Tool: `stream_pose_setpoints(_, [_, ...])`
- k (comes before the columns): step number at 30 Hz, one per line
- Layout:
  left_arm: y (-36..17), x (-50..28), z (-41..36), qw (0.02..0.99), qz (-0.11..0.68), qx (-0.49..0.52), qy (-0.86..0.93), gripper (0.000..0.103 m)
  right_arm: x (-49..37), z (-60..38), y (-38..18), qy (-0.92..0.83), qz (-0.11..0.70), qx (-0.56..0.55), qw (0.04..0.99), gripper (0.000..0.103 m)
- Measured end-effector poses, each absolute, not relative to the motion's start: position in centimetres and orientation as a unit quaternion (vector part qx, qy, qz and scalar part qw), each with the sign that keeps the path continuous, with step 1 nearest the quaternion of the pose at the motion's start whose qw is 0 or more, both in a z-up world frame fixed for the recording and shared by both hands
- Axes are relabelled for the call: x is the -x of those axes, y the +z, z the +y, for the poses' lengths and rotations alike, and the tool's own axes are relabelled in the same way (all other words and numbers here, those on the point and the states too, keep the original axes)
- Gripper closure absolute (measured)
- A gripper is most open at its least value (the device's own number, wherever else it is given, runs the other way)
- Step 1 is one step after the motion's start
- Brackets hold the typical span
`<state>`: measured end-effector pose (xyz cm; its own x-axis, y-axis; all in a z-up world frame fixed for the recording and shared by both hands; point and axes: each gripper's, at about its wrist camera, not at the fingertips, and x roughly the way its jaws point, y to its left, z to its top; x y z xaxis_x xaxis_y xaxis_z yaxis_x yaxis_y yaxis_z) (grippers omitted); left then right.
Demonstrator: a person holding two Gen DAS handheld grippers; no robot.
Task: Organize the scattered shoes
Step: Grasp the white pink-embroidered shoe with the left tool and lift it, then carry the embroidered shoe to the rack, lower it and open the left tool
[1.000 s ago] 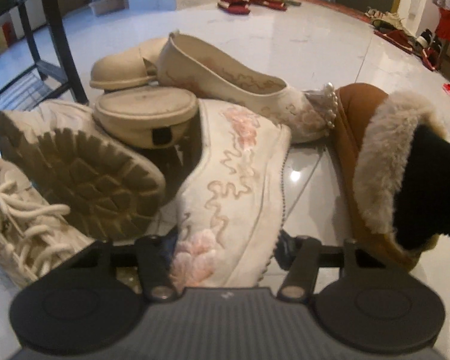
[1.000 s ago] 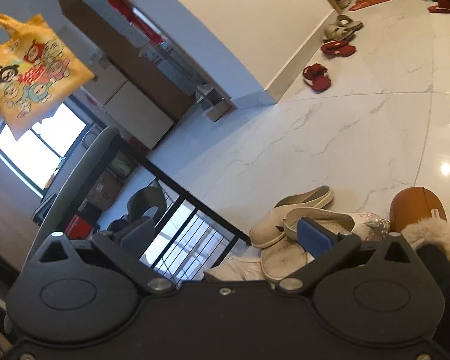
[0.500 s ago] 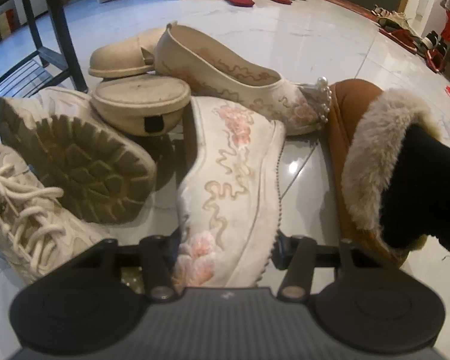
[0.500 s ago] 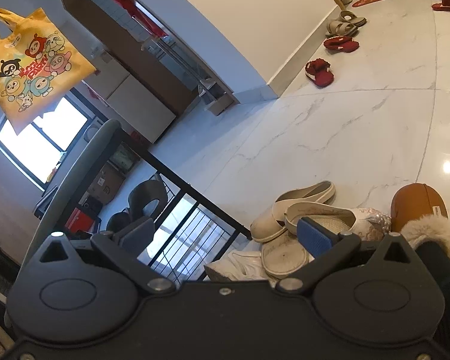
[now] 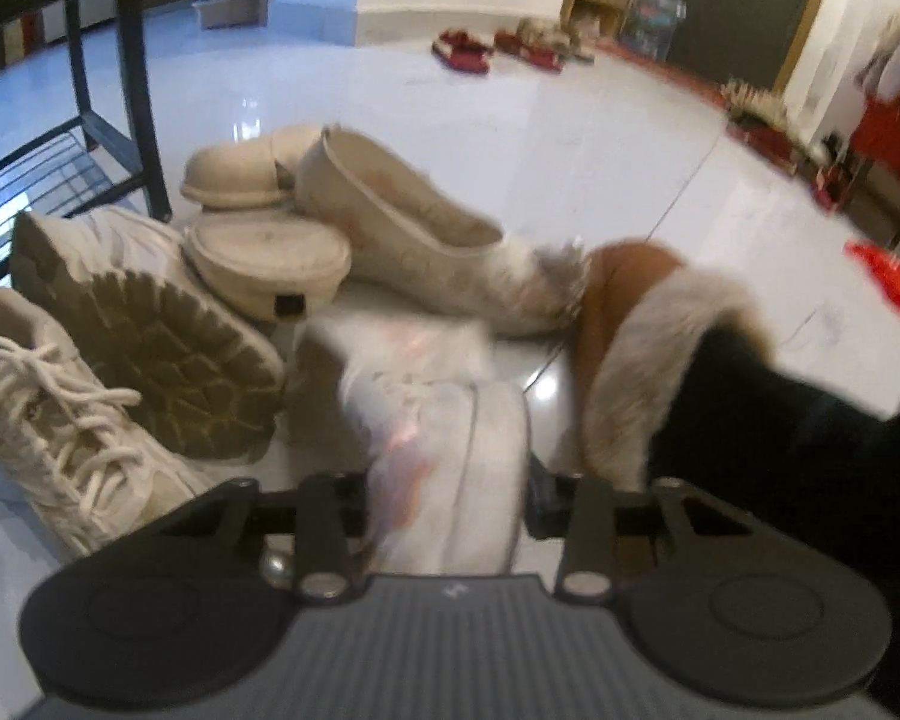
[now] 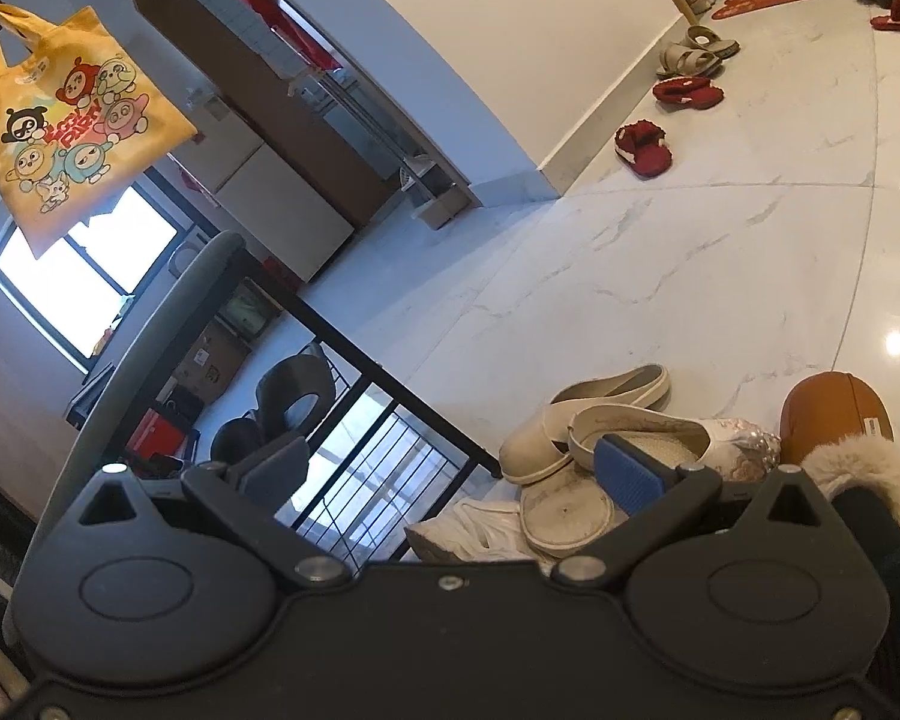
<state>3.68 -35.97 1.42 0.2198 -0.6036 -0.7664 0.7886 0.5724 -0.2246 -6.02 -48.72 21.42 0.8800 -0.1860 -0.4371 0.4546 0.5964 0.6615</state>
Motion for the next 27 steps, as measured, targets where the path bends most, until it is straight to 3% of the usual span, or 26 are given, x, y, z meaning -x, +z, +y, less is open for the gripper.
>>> stream_pose_setpoints(9, [3.5,-2.9,-32.0,0.761,0.462,-0.063,-0.451,0.068,6.5,-48.4,21.3,-0.185,0.162,-0.398,0.884,0.000])
stream_pose_setpoints(18, [8.6,-1.8,-29.4,0.774,0.409,-0.038,-0.482,0.070,6.1,-47.6,21.8,-0.191,0.160,-0.379,0.891,0.000])
stream_pose_setpoints(27, [11.6,-4.6,-16.0,0.903,0.301,0.002,-0.307,0.070,3.3,-45.0,20.1,-0.166,0.220,-0.359,0.892,0.000])
